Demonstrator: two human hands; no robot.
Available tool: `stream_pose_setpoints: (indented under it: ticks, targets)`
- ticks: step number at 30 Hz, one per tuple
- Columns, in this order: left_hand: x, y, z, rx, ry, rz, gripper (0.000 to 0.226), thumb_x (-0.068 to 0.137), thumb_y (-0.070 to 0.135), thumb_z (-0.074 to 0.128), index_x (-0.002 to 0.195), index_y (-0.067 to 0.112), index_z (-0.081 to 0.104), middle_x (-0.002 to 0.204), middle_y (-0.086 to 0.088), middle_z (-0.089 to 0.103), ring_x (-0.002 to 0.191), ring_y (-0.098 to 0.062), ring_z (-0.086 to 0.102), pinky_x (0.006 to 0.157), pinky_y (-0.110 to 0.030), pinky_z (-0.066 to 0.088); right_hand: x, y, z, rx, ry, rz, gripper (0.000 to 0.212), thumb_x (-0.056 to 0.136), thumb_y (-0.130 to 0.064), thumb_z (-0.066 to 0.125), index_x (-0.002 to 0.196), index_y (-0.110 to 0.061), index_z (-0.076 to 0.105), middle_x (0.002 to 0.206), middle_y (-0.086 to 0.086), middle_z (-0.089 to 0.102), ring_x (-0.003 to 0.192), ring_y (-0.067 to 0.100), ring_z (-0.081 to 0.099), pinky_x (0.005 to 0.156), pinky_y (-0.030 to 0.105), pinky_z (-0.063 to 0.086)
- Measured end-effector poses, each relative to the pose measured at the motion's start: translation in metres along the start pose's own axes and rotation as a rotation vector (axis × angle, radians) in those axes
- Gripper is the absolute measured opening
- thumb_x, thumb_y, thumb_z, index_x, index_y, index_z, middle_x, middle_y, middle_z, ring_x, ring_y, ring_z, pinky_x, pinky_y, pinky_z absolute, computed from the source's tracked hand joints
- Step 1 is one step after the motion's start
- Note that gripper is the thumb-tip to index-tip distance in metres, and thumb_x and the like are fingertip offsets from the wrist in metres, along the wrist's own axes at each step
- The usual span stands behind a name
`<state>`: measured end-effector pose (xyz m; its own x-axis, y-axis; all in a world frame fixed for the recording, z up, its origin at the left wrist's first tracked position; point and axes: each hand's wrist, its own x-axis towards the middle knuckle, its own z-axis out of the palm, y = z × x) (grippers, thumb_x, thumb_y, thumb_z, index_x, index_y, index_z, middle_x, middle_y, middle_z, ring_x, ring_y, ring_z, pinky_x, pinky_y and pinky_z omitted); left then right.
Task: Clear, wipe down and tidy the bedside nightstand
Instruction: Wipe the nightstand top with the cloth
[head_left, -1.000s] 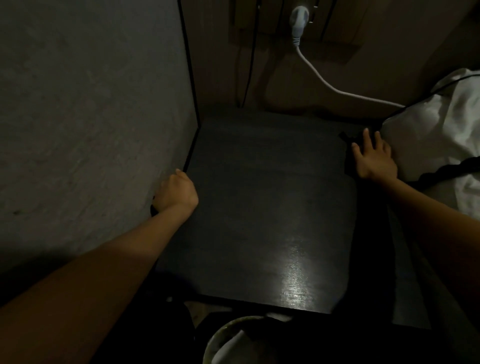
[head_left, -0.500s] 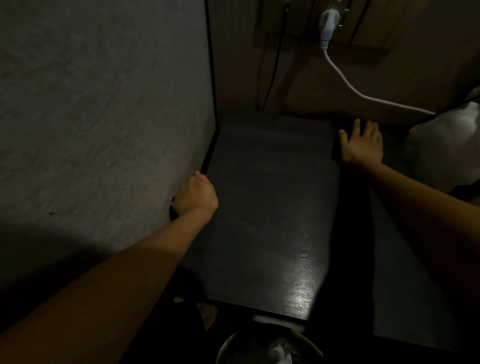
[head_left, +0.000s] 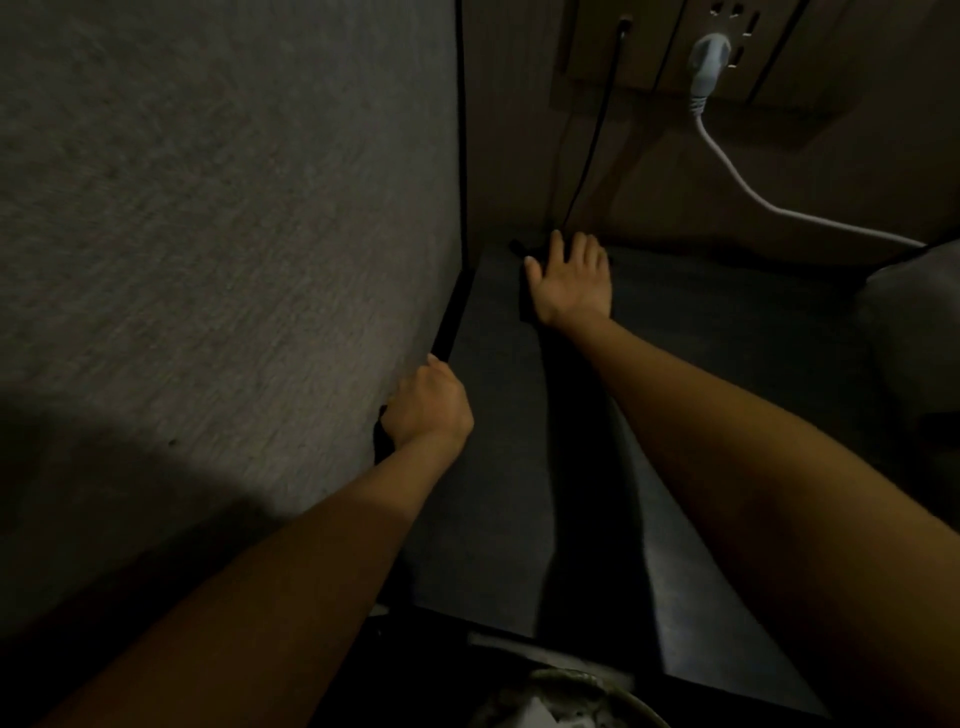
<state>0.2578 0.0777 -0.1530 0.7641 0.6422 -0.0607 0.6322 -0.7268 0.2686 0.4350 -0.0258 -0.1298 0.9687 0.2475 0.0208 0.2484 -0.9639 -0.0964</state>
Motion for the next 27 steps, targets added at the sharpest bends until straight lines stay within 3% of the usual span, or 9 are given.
stream_pose_setpoints:
  ticks: [5, 11, 14, 18, 21, 24, 27]
  targets:
    - [0.001, 0.000, 0.002, -0.121, 0.009, -0.019, 0.046, 0.105, 0.021, 0.021, 0.099, 0.001, 0.062, 0.102, -0.016, 0.067, 0.091, -0.031, 0.062, 0.066, -0.035, 0.039, 0.004, -0.050, 0.006, 0.015, -0.016, -0.115, 0.066, 0.104, -0.050, 0.015, 0.157, -0.010, 0.010, 0.163, 0.019, 0.010, 0.151, 0.032, 0.007, 0.123, 0.043, 0.005]
    - [0.001, 0.001, -0.001, -0.220, 0.022, -0.068, 0.052, 0.105, 0.026, 0.020, 0.080, 0.004, 0.060, 0.092, -0.016, 0.068, 0.085, -0.031, 0.064, 0.067, -0.035, 0.047, 0.021, -0.071, 0.005, 0.006, -0.034, -0.281, 0.063, 0.104, -0.049, 0.019, 0.155, -0.013, 0.020, 0.162, 0.015, 0.015, 0.150, 0.032, 0.011, 0.123, 0.043, 0.008]
    - [-0.001, 0.000, -0.003, -0.191, 0.038, -0.042, 0.050, 0.105, 0.025, 0.021, 0.070, 0.009, 0.053, 0.089, -0.014, 0.068, 0.081, -0.029, 0.064, 0.063, -0.034, 0.046, 0.033, -0.072, 0.005, -0.024, -0.044, -0.358, 0.058, 0.104, -0.048, 0.022, 0.149, -0.015, 0.034, 0.157, 0.014, 0.028, 0.146, 0.032, 0.021, 0.121, 0.043, 0.014]
    - [-0.003, -0.001, -0.003, -0.137, 0.023, -0.005, 0.046, 0.105, 0.022, 0.023, 0.083, 0.007, 0.061, 0.088, -0.012, 0.068, 0.080, -0.027, 0.064, 0.057, -0.031, 0.039, 0.048, -0.072, 0.003, -0.031, -0.059, -0.406, 0.053, 0.104, -0.046, 0.024, 0.143, -0.015, 0.043, 0.150, 0.016, 0.037, 0.140, 0.034, 0.030, 0.116, 0.042, 0.021]
    - [-0.001, 0.000, -0.003, -0.132, 0.020, -0.028, 0.049, 0.105, 0.024, 0.022, 0.076, 0.008, 0.058, 0.085, -0.011, 0.067, 0.073, -0.025, 0.062, 0.051, -0.028, 0.034, 0.054, -0.069, 0.000, 0.004, -0.059, -0.417, 0.052, 0.104, -0.044, 0.026, 0.140, -0.009, 0.041, 0.145, 0.018, 0.039, 0.136, 0.034, 0.034, 0.112, 0.042, 0.025]
    - [-0.001, 0.000, -0.003, -0.132, 0.028, -0.025, 0.049, 0.105, 0.025, 0.021, 0.065, 0.013, 0.048, 0.083, -0.010, 0.067, 0.066, -0.021, 0.055, 0.049, -0.026, 0.032, 0.053, -0.065, 0.000, 0.027, 0.043, -0.438, 0.049, 0.105, -0.040, 0.029, 0.138, -0.005, 0.041, 0.138, 0.019, 0.044, 0.128, 0.034, 0.040, 0.109, 0.042, 0.027]
    - [-0.002, 0.000, -0.003, -0.131, 0.004, -0.025, 0.046, 0.105, 0.024, 0.021, 0.082, 0.009, 0.058, 0.088, -0.010, 0.066, 0.072, -0.022, 0.058, 0.051, -0.026, 0.035, 0.045, -0.069, -0.006, -0.058, 0.178, -0.465, 0.046, 0.104, -0.034, 0.033, 0.137, -0.004, 0.043, 0.137, 0.020, 0.046, 0.126, 0.034, 0.043, 0.113, 0.041, 0.025]
